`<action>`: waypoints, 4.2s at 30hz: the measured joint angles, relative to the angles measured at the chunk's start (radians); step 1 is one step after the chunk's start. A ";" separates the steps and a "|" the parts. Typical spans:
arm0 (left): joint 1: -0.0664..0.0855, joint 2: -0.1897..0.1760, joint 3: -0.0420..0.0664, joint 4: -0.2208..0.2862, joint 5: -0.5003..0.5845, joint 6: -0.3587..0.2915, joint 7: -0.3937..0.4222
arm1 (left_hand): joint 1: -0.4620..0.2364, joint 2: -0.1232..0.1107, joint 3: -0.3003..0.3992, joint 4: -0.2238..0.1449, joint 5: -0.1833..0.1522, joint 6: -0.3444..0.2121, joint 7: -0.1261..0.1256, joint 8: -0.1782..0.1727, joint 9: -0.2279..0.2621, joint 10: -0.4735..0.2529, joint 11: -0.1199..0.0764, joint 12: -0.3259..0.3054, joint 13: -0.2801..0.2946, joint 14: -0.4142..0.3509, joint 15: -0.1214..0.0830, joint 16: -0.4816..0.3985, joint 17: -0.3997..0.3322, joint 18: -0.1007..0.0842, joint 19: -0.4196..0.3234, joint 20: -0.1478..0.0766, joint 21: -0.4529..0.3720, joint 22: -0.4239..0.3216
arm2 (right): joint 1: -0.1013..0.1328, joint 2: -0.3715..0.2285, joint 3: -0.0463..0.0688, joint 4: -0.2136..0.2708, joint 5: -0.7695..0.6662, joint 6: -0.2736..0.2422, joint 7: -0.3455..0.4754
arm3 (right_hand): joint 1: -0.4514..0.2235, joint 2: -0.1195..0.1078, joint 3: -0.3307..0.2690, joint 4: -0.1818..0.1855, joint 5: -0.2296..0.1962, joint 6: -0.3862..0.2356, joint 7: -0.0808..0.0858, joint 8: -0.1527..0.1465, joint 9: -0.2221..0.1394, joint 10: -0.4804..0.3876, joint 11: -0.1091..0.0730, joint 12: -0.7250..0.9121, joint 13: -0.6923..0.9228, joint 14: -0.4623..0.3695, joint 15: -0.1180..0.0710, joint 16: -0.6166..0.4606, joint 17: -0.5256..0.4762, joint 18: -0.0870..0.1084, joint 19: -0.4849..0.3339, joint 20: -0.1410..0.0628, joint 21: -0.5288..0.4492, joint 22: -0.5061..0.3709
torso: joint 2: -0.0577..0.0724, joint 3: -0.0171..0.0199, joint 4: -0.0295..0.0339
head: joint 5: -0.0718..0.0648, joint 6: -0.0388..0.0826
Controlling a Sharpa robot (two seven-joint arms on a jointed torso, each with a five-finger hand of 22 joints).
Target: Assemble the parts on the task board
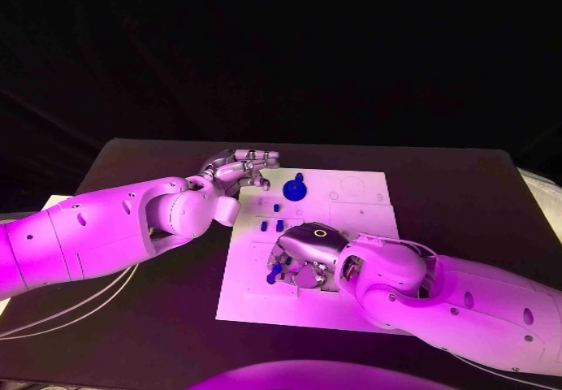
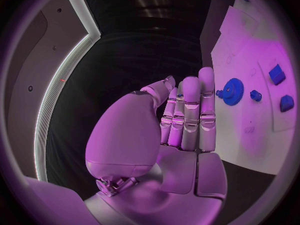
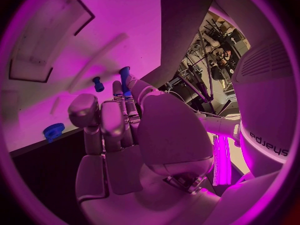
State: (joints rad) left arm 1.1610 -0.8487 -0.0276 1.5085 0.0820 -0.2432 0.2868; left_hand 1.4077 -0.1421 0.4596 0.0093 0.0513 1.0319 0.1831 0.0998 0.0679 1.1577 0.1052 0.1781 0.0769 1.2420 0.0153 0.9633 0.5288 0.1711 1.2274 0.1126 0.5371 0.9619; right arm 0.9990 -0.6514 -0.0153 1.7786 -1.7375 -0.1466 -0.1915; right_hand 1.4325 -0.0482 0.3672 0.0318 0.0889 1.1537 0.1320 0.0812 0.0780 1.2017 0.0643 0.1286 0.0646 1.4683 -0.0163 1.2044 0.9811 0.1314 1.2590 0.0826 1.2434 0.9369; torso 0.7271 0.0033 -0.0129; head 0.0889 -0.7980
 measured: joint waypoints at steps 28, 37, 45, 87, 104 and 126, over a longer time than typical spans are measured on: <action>0.000 0.001 0.000 -0.001 0.000 0.001 -0.002 | 0.000 0.000 0.000 0.000 0.000 0.000 0.000 0.000 0.000 0.000 0.000 0.000 0.000 0.000 0.000 0.000 0.000 0.000 0.000 0.000 0.000 0.000 | -0.003 -0.001 -0.023 -0.002 -0.032 -0.049 -0.016 | -0.071 -0.081 -0.189 0.027 0.045 -0.221 0.031 -0.017 -0.012 -0.250 0.053 -0.025 0.002 -0.014 0.040 -0.054 -0.097 0.000 -0.086 0.046 -0.101 -0.166 | 0.000 0.0010 -0.0011 | -0.006 0.004; -0.006 -0.005 0.000 -0.003 0.000 0.002 -0.003 | 0.000 0.000 0.000 0.000 0.000 0.000 0.000 0.000 0.000 0.000 0.000 0.000 0.000 0.000 0.000 0.000 0.000 0.000 0.000 0.000 0.000 0.000 | 0.004 -0.129 0.001 0.086 0.016 -0.197 0.006 | -0.040 -0.055 -0.214 0.027 0.070 -0.194 0.032 -0.017 -0.007 -0.206 0.043 0.042 0.010 -0.014 0.040 -0.060 -0.107 0.000 -0.078 0.038 -0.104 -0.155 | -0.002 0.0008 -0.0027 | -0.019 0.010; -0.009 -0.012 -0.001 0.003 0.000 0.002 -0.004 | 0.000 0.000 -0.003 -0.003 0.000 0.000 0.000 0.000 0.000 -0.004 -0.004 0.000 0.000 0.000 0.000 0.000 -0.003 0.000 0.000 0.000 0.000 -0.002 | 0.061 -0.344 0.008 0.161 0.164 -0.201 -0.041 | -0.098 -0.037 -0.259 0.086 0.101 -0.127 0.010 0.009 -0.001 0.073 0.003 0.199 0.078 -0.002 -0.005 0.102 0.124 -0.023 0.061 0.009 0.054 0.098 | -0.008 -0.0027 -0.0128 | -0.047 0.014; -0.012 -0.017 0.000 0.015 0.000 0.004 -0.007 | 0.000 0.000 -0.006 0.000 0.000 0.000 0.000 0.000 0.000 -0.007 0.000 0.000 0.000 -0.001 0.002 0.000 -0.002 0.000 0.000 0.000 0.000 -0.002 | 0.010 -0.449 -0.033 0.220 0.169 -0.109 -0.376 | -0.163 -0.016 -0.493 0.255 0.204 -0.101 -0.035 0.132 0.028 0.166 -0.045 1.036 1.045 -0.002 -0.027 0.229 0.302 -0.047 0.131 -0.024 0.182 0.316 | -0.022 -0.0064 -0.0461 | -0.077 0.007; -0.014 -0.016 0.000 0.012 0.000 0.006 -0.011 | 0.000 0.000 -0.006 0.000 0.000 0.000 0.000 0.000 0.000 -0.007 0.000 0.000 0.000 -0.002 0.002 0.000 -0.003 0.000 0.000 0.000 0.000 -0.002 | -0.011 -0.385 -0.029 0.165 0.158 -0.088 -0.379 | -0.164 0.006 -0.501 0.258 0.221 -0.097 -0.038 0.146 0.038 0.166 -0.045 1.036 1.053 -0.002 -0.034 0.233 0.303 -0.047 0.132 -0.025 0.186 0.318 | -0.022 -0.0064 -0.0466 | -0.072 0.002; -0.019 -0.018 -0.001 0.012 0.000 0.010 -0.015 | 0.000 0.000 -0.008 -0.003 0.000 -0.004 0.004 0.000 0.000 -0.007 0.000 0.000 -0.001 -0.002 0.002 0.000 -0.004 0.000 0.000 0.000 -0.005 -0.004 | -0.017 -0.405 -0.029 0.197 0.227 -0.195 -0.365 | -0.149 0.074 -0.509 0.258 0.332 -0.059 -0.055 0.170 0.050 0.182 -0.063 1.042 1.091 -0.002 -0.048 0.248 0.327 -0.063 0.147 -0.040 0.204 0.352 | -0.023 -0.0068 -0.0474 | -0.072 0.010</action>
State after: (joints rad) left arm 1.1419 -0.8665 -0.0281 1.5204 0.0820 -0.2329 0.2722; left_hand 1.4077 -0.1421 0.4513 0.0064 0.0513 1.0282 0.1866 0.0998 0.0679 1.1506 0.1051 0.1781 0.0760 1.2403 0.0170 0.9633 0.5244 0.1712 1.2274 0.1126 0.5322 0.9583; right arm 0.9819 -1.0563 -0.0441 1.9753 -1.5104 -0.3419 -0.5564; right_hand 1.2830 0.0256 -0.1416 0.2893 0.4206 1.0946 0.0771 0.2512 0.1285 1.3832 0.0013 1.1711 1.1558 1.4667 -0.0647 1.4524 1.3081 0.0687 1.4058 0.0429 1.4477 1.2890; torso 0.7037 -0.0035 -0.0603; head 0.0172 -0.7878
